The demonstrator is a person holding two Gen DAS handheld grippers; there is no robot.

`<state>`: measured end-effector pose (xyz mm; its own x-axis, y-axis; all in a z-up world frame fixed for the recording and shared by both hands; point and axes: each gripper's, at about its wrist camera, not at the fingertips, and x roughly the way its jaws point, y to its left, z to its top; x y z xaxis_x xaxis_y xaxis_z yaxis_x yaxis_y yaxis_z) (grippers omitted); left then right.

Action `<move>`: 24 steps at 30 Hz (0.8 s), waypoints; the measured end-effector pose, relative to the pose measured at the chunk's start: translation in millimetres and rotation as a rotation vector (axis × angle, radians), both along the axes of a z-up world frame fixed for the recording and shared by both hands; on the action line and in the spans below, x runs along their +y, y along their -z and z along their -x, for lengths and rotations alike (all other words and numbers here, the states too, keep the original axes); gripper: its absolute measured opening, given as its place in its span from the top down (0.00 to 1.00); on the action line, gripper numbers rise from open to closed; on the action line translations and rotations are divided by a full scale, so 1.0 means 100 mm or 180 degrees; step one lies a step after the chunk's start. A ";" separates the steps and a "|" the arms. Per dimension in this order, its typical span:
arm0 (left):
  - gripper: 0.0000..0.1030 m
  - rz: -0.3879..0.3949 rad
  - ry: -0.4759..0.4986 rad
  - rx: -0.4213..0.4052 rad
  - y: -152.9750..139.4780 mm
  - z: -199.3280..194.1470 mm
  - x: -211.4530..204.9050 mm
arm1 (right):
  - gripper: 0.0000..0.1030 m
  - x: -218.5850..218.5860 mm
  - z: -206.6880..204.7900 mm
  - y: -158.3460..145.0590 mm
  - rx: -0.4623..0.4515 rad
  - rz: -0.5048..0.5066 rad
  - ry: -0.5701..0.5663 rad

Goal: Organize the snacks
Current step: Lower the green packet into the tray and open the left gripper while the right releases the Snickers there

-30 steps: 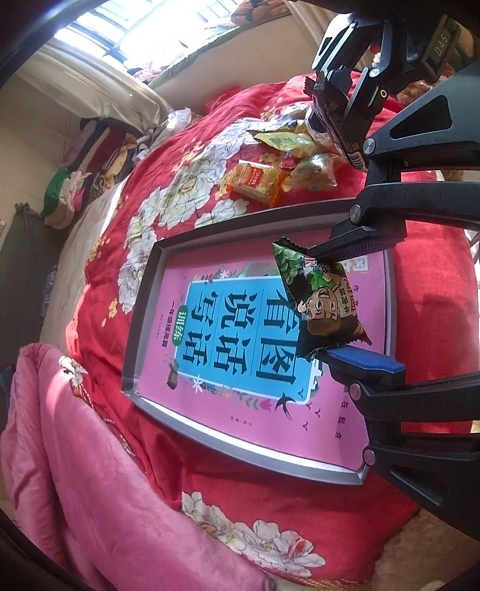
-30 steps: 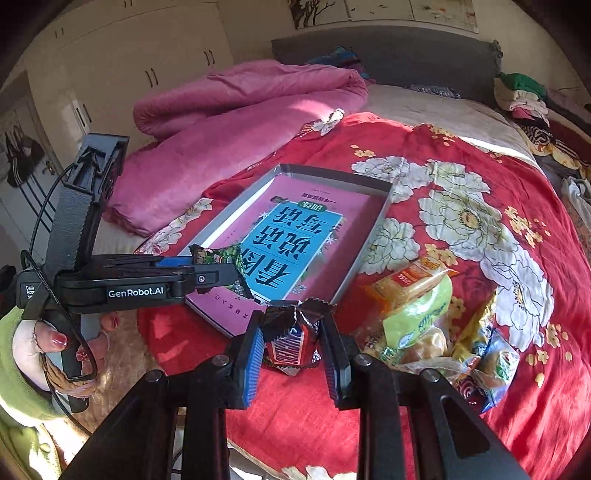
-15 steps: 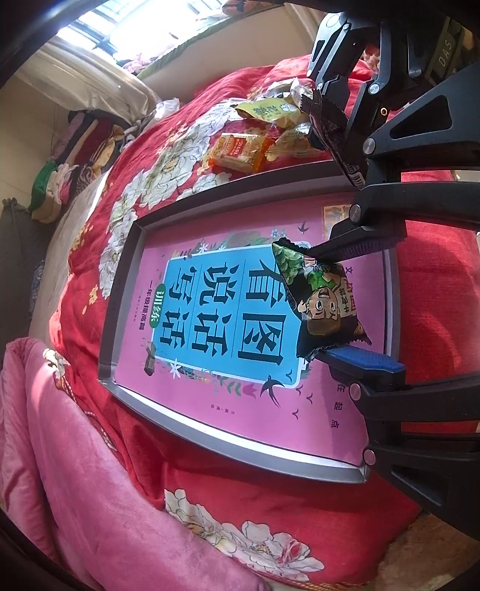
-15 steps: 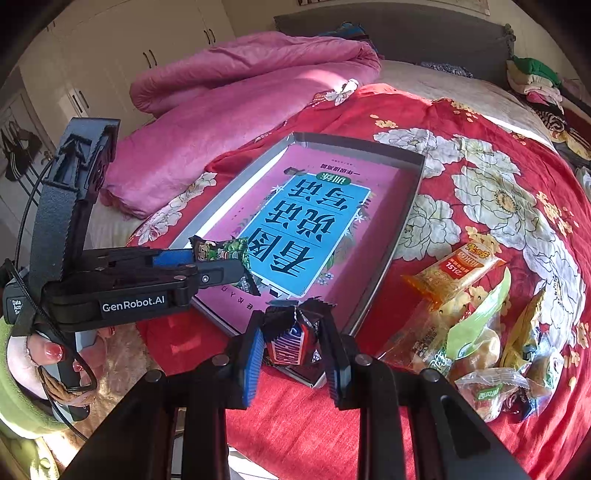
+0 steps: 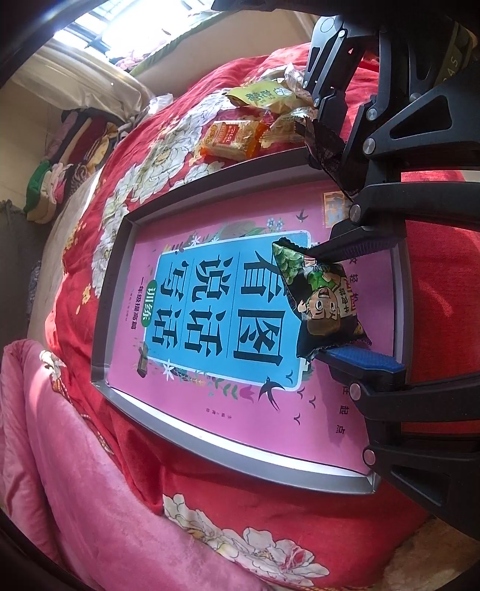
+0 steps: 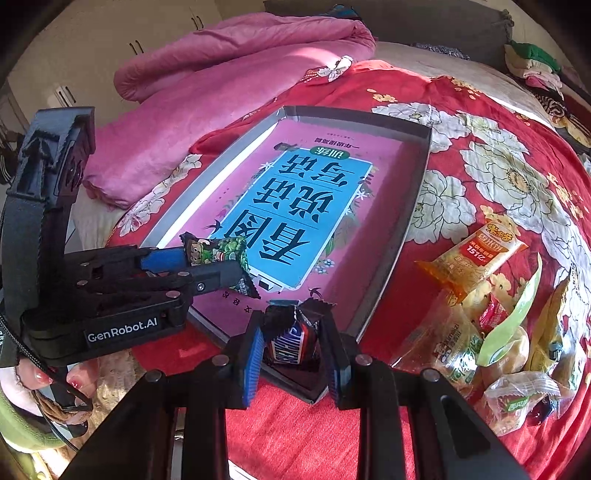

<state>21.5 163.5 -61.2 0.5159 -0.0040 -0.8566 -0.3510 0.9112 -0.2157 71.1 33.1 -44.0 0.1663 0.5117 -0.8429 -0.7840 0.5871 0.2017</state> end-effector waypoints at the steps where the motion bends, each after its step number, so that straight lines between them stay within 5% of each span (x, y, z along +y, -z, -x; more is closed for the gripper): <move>1: 0.56 -0.0007 -0.0001 -0.0001 0.00 0.00 0.00 | 0.71 0.01 0.00 0.01 -0.0008 0.0006 -0.0003; 24: 0.56 -0.0070 0.0013 -0.0085 0.03 -0.04 0.04 | 0.70 0.04 0.03 0.13 -0.0193 -0.0137 -0.0021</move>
